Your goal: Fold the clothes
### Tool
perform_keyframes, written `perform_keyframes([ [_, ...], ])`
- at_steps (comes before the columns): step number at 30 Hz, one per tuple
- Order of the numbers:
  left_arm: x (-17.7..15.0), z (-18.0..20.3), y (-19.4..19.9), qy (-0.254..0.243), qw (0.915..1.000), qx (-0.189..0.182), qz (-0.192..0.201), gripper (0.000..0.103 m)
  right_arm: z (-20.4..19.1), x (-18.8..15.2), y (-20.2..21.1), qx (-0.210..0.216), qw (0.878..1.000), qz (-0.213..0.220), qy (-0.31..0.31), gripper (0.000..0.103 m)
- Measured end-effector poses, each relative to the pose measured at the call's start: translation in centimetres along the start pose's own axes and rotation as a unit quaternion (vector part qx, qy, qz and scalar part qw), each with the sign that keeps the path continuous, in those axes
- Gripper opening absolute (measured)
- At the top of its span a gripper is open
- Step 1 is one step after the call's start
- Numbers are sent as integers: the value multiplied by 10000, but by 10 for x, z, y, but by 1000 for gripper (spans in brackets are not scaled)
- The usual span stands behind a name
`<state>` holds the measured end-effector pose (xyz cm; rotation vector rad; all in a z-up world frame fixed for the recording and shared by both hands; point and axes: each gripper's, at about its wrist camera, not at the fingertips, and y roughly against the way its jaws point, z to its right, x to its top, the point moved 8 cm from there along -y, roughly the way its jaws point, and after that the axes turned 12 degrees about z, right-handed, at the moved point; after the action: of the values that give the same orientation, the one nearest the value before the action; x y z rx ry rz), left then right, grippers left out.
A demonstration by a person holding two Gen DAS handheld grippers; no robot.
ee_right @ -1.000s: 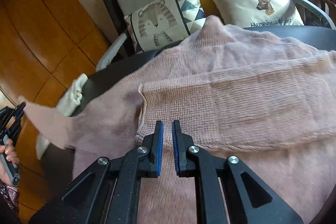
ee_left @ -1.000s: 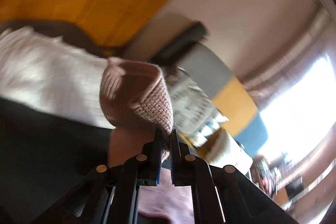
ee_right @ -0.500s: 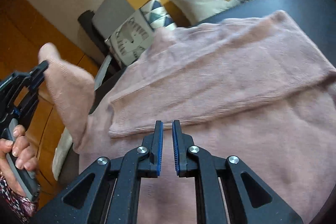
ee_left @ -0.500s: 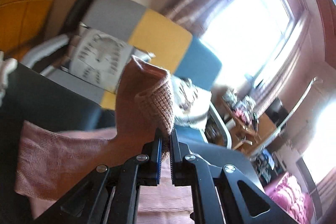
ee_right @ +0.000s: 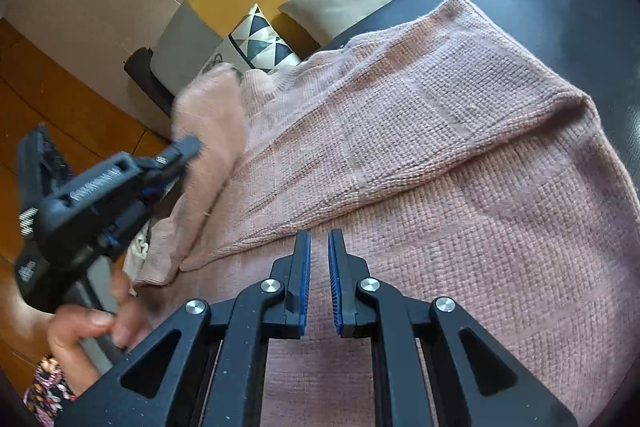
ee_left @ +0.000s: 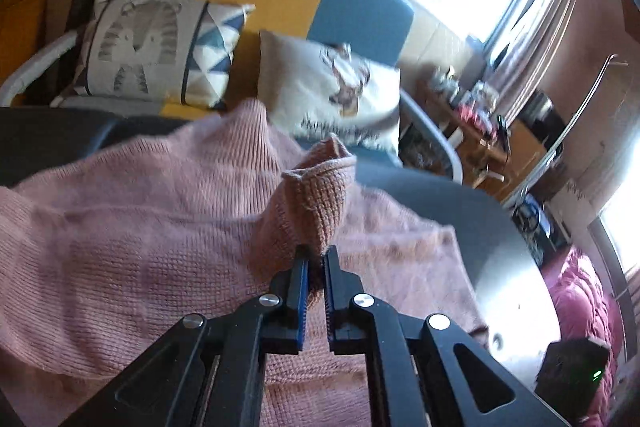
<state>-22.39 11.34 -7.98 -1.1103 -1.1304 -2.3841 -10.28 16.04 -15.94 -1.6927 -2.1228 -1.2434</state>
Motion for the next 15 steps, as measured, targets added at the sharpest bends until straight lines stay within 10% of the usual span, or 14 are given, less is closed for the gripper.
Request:
perform_keyframes([
  [11, -41, -9, -5, 439, 9938, -644, -798, 10, -30, 38, -14, -7, 9990, 437, 126, 10],
  [15, -48, -9, 8, 443, 9915, -812, -920, 11, -40, 40, -29, -54, 9990, 366, 243, 44],
])
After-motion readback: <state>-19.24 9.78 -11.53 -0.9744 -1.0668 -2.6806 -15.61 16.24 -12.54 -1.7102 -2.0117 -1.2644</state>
